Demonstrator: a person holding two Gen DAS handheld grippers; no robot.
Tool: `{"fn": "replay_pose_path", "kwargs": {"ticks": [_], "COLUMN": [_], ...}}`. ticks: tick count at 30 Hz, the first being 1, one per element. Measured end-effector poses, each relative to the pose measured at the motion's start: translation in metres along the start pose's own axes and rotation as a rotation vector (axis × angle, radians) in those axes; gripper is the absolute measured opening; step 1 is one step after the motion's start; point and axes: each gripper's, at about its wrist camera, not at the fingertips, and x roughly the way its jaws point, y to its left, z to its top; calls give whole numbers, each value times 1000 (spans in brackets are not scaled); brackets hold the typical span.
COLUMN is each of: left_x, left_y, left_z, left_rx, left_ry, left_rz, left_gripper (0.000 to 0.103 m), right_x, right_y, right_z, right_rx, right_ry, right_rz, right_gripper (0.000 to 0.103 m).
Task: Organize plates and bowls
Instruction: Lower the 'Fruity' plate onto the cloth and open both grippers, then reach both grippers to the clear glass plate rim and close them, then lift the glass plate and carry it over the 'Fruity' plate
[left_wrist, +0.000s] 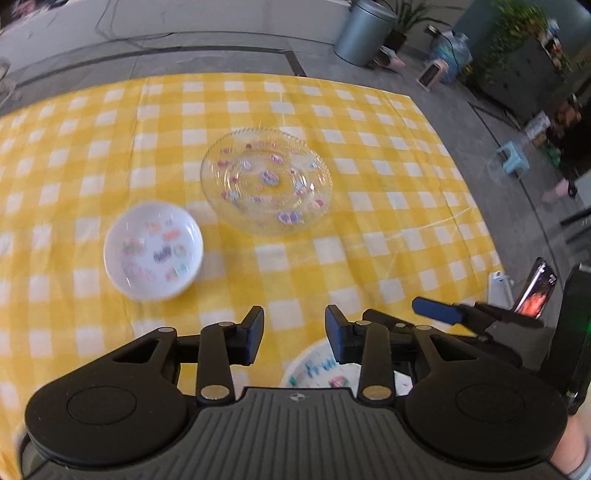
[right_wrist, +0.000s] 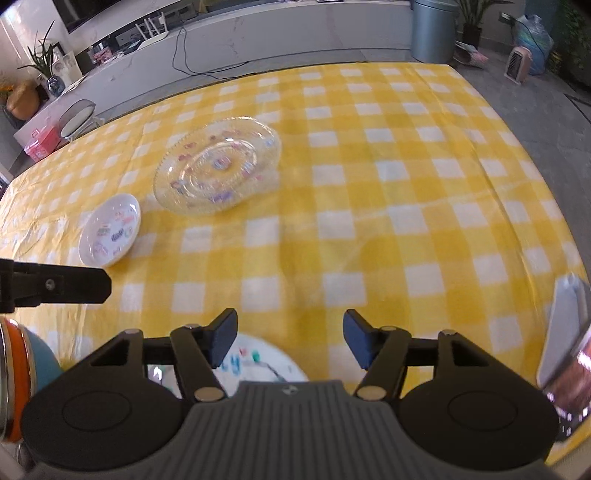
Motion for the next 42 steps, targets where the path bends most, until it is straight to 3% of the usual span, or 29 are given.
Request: {"fn": "replay_pose_path", "kwargs": {"ticks": [6, 16, 22, 24, 31, 34, 42], "left_x": [10, 33, 60, 70, 91, 96, 103], "left_y": [13, 69, 84, 87, 95, 100, 106], "left_z": [29, 83, 98, 100, 103, 105, 105], "left_rx": [77, -23, -39, -40, -57, -63, -98], "left_ry": [2, -80, -71, -54, -20, -9, -12], "left_rz": [-13, 1, -25, -11, -32, -32, -61], "left_gripper": [47, 47, 47, 42, 38, 33, 22], "right_x": [19, 44, 69, 78, 95, 98, 101], "right_y": [3, -4, -11, -13, -18, -21, -25], "right_z": [31, 89, 107, 113, 126, 130, 133], "right_rx": [1, 67, 134, 158, 222, 252, 289], "right_ry": [33, 34, 72, 86, 120, 140, 145], "right_rz": [15, 76, 94, 106, 138, 168, 196], "right_gripper": [63, 62, 53, 46, 39, 27, 16]}}
